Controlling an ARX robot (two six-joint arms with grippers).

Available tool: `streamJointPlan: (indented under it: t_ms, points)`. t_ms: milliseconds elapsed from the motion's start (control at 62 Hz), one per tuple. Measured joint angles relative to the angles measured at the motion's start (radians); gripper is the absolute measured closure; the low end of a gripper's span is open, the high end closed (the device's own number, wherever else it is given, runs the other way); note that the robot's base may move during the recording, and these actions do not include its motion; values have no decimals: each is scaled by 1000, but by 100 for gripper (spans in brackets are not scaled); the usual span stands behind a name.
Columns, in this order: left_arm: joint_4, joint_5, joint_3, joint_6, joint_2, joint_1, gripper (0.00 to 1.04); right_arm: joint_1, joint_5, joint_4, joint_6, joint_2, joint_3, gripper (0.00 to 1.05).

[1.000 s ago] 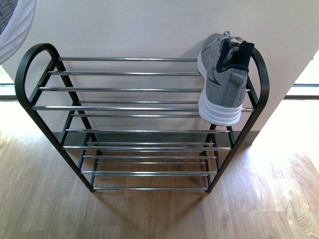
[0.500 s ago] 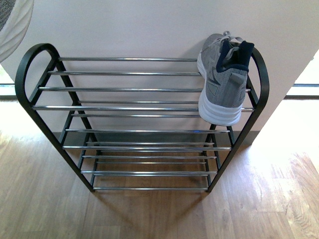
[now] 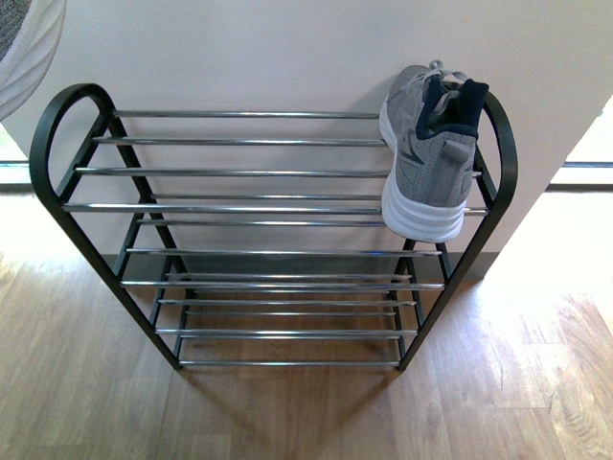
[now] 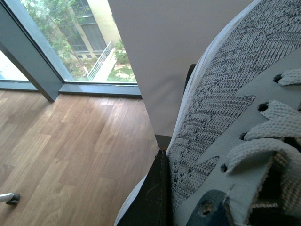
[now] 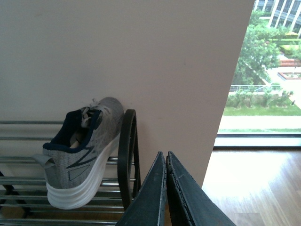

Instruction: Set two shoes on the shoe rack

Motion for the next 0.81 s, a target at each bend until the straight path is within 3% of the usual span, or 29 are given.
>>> streamJointPlan:
  t_ms: [807]
  points:
    - [0, 2, 0, 0, 0, 0, 103, 0, 0, -441, 0, -489, -16, 103]
